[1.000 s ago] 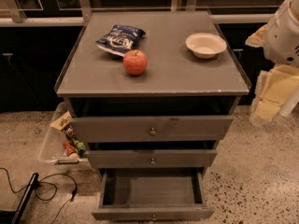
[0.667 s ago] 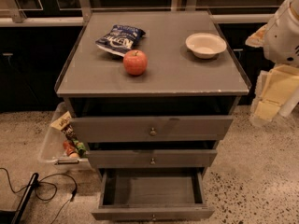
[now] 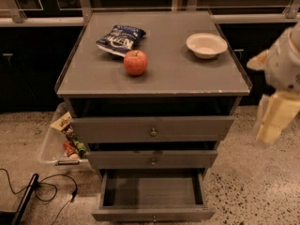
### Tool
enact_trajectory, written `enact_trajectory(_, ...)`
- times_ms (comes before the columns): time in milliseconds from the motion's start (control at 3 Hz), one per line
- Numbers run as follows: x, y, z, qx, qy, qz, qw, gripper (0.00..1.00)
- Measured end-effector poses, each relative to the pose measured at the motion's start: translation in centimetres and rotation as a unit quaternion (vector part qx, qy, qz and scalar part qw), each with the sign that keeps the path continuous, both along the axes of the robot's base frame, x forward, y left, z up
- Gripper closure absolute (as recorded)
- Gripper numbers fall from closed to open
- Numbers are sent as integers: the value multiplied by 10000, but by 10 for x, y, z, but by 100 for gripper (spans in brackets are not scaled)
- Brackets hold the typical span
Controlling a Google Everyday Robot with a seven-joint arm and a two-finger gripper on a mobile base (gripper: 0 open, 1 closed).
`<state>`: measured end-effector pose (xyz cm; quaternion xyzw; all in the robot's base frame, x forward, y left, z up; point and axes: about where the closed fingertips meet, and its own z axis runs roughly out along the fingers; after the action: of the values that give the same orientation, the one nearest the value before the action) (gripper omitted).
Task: Close bottom drawer
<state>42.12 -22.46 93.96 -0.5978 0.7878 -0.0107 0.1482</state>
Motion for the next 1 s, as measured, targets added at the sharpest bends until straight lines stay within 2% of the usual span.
enact_trajectory(333, -31, -5, -65, 199, 307, 11, 9993, 0)
enact_trajectory(667, -62, 1, -128, 338, 463, 238, 9981, 19)
enact_trajectory(1000, -87, 10, -200, 471, 672, 505, 9953, 42)
